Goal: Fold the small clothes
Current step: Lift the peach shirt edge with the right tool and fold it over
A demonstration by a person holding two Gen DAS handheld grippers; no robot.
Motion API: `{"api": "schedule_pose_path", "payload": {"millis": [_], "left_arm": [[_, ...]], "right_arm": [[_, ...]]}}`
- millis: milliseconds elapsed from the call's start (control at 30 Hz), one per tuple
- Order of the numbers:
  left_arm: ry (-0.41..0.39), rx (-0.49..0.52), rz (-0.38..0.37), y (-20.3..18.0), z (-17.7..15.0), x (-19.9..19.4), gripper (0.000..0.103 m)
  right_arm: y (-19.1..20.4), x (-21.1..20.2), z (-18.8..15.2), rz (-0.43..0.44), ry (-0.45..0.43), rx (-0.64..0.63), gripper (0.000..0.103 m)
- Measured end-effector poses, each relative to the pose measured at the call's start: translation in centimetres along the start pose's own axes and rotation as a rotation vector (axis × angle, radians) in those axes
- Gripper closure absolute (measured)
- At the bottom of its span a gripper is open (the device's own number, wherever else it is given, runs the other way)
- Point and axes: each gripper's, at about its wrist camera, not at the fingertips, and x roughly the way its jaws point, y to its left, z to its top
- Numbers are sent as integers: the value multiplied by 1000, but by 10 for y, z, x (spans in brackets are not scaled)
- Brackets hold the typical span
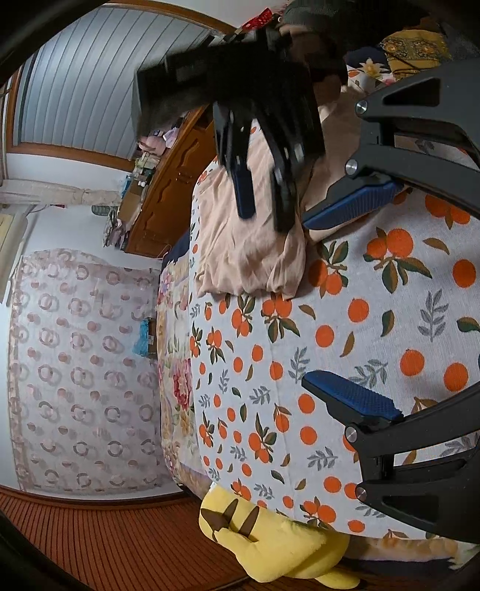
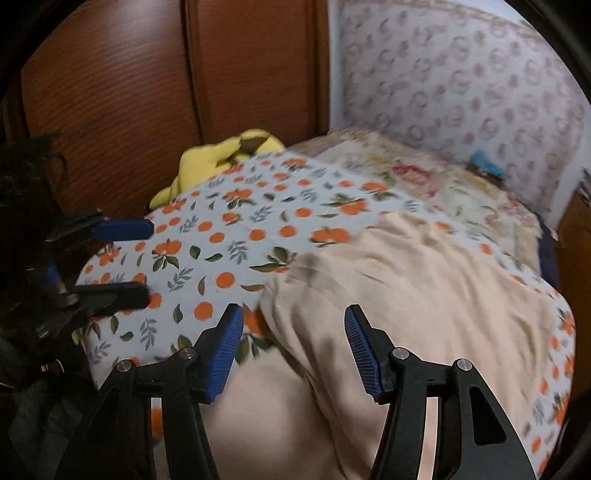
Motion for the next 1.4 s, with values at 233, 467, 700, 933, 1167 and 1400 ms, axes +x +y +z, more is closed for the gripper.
{"api": "schedule_pose_path", "payload": {"millis": [233,467,700,933,1167,1400], "left_arm": [[10,-20,-3,8,-4,4,24],[18,-25,-8,9,-8,7,24],[30,-18,-18,6,-11,10,24],[43,-9,-28,1,-14,13,24],[63,-6,-31,-1,-15,20,24],[71,2,-35,-4,-17,21,24]], "right_arm": [[-1,74,22,-30,152,-53,44],[11,91,28,-91,145,-85,85],[-22,33,29,-112,6,-3,98],[-93,-28,39,-276,-77,113,98],[-154,-32,29,-403,-49,247,98],[-189,-2,13,-548,74,374,69]]}}
